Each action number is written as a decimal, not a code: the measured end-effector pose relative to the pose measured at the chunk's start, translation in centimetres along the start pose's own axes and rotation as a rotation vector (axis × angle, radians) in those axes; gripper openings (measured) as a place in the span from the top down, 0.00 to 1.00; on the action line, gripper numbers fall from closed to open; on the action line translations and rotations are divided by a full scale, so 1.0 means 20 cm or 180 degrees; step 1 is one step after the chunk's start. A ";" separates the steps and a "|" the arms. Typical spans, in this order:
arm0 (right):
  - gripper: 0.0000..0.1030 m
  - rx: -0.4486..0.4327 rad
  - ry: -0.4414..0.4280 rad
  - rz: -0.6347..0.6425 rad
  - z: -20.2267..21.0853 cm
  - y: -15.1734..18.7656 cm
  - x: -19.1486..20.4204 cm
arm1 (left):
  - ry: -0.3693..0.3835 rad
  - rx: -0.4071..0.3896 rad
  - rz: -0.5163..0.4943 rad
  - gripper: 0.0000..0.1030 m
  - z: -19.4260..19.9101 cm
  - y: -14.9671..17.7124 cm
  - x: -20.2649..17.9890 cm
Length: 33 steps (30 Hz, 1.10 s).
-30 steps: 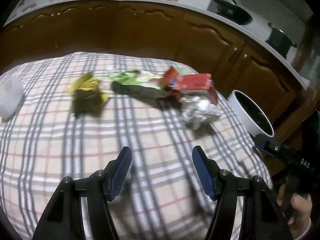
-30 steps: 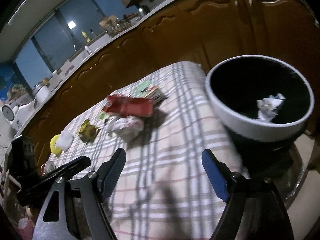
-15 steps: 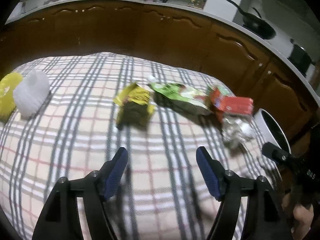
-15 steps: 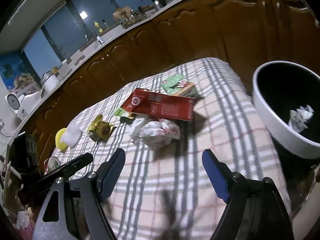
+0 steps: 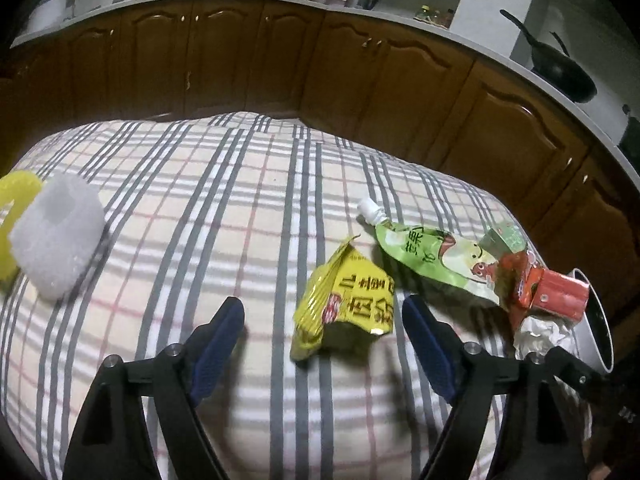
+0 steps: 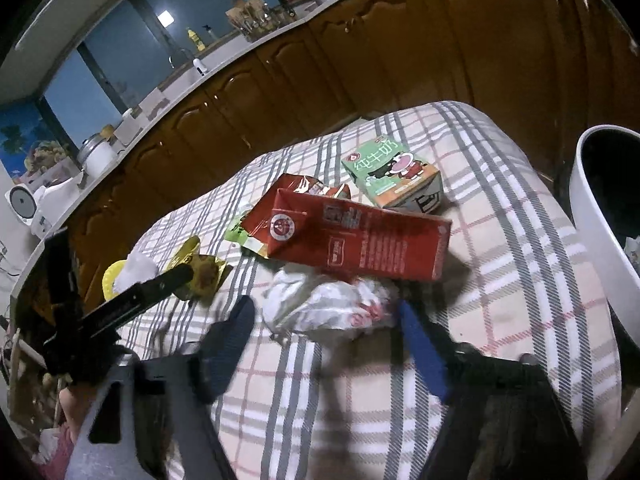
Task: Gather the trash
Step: 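Grasp crumpled foil wrapper with right tool while left tool grasps yellow snack bag, then carry foil wrapper into bin with right tool while left tool drops yellow bag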
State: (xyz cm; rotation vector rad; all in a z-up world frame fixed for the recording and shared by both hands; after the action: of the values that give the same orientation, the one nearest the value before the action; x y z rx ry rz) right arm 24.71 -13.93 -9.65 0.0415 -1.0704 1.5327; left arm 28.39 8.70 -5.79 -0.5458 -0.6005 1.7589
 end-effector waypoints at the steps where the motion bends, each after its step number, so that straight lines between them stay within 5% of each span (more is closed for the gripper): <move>1: 0.50 0.0007 0.0012 0.0004 0.00 0.01 0.00 | 0.0015 -0.0008 -0.0032 0.40 0.00 0.01 0.00; 3: 0.67 0.0005 0.0013 0.0015 0.01 0.01 0.00 | 0.0109 0.0047 -0.0119 0.64 -0.02 0.02 -0.03; 8: 0.76 -0.0010 -0.0010 0.0095 0.08 0.05 0.04 | 0.0188 0.0017 -0.0225 0.84 0.06 0.07 -0.06; 18: 0.77 -0.0071 -0.0063 0.0150 0.30 0.21 0.10 | 0.0569 0.0050 -0.0393 0.86 0.33 0.26 -0.14; 33: 0.77 -0.0411 0.0287 -0.0040 0.65 0.22 -0.15 | 0.1105 0.0023 -0.0918 0.86 0.54 0.36 -0.47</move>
State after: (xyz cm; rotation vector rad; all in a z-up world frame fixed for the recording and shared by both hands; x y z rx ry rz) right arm 15.29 -23.87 -6.47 -0.1091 -1.0927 1.4378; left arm 18.64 -3.25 -1.71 -0.7039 -0.4049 1.3550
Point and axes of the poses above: each gripper's, at about its wrist camera, not at the fingertips, and z roughly against the way its jaws point, x to its left, y to its underside, the point moved 4 cm from there along -z, roughly the way its jaws point, and after that the axes turned 15 degrees about -y, right-handed, at the moved point
